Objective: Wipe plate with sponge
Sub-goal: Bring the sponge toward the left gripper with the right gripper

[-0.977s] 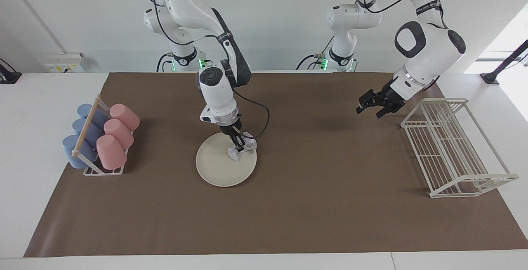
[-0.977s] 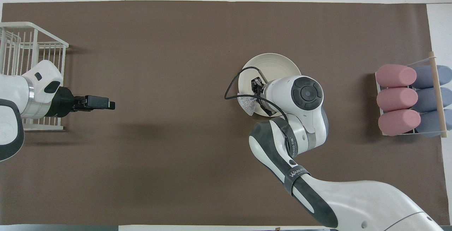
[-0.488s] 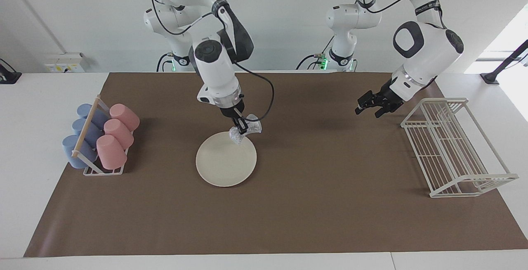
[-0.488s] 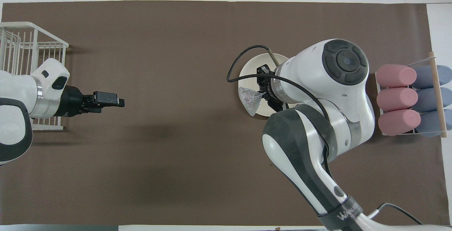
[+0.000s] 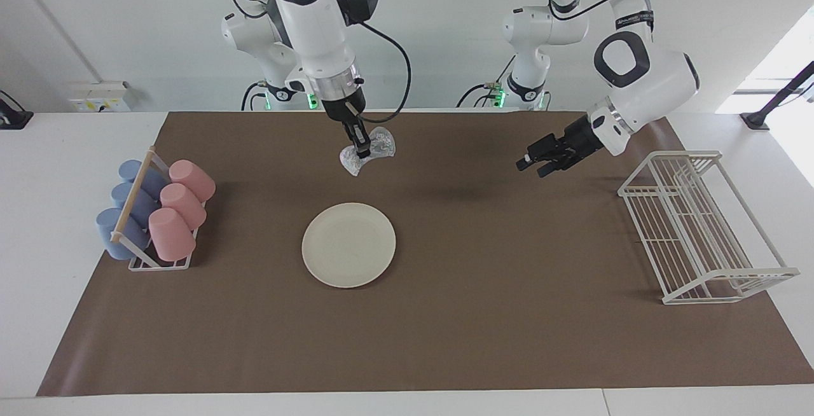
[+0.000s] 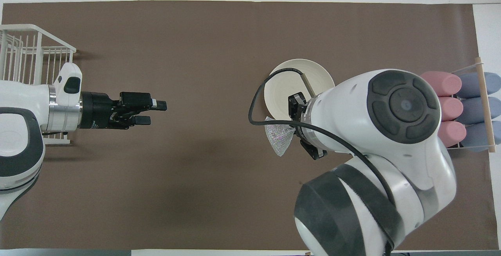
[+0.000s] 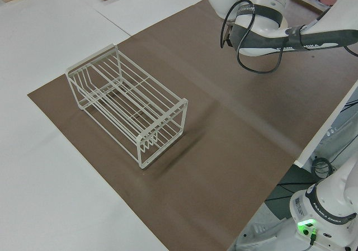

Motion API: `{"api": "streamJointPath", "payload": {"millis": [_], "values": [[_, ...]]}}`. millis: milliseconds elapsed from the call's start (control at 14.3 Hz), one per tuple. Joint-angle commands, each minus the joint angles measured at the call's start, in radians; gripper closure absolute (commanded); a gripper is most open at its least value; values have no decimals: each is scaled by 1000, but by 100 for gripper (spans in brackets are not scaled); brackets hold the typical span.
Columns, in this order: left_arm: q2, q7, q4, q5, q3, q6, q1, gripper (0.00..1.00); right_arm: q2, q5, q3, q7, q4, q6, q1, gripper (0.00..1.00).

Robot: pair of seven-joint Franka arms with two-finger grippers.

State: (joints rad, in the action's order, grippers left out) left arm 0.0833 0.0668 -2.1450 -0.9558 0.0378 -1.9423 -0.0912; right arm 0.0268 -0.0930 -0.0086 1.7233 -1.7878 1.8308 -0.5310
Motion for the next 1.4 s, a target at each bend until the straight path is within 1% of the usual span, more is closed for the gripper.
{"api": "streamJointPath", "payload": {"millis": [0,209,349,419,488,628,698,837,907,977,1047,1186,1326], "values": [[23,1,-4,-111,-13,77,1,0,-21,32,5,84,68,-45,-12,100],[33,65,-16,-213,-13,117,1,0,-31,29,9,119,93,-47,-27,100],[56,129,-48,-295,-13,143,-4,0,-62,30,10,165,129,-50,-47,100],[65,152,-65,-331,-13,143,-11,0,-71,33,10,176,154,-68,-56,100],[70,183,-76,-354,-12,143,-22,0,-103,36,9,193,192,-94,-79,100],[81,214,-91,-388,-12,141,-67,0,-163,62,9,206,283,-125,-93,100],[84,229,-92,-394,-12,141,-83,0,-165,70,9,202,288,-130,-86,100],[87,252,-92,-409,-12,140,-123,0,-166,137,9,187,288,-146,-84,100],[85,257,-92,-416,-12,137,-139,0,-166,147,9,184,286,-145,-87,100],[85,257,-90,-447,-12,131,-159,0,-166,147,9,183,286,-146,-86,100],[84,257,-88,-474,-12,87,-194,0,-166,147,9,183,286,-146,-86,100],[81,255,-92,-503,-12,-47,-292,0,-166,147,9,183,286,-146,-86,100],[73,258,-90,-517,-12,-67,-309,0,-166,148,9,183,286,-145,-86,100]]}}
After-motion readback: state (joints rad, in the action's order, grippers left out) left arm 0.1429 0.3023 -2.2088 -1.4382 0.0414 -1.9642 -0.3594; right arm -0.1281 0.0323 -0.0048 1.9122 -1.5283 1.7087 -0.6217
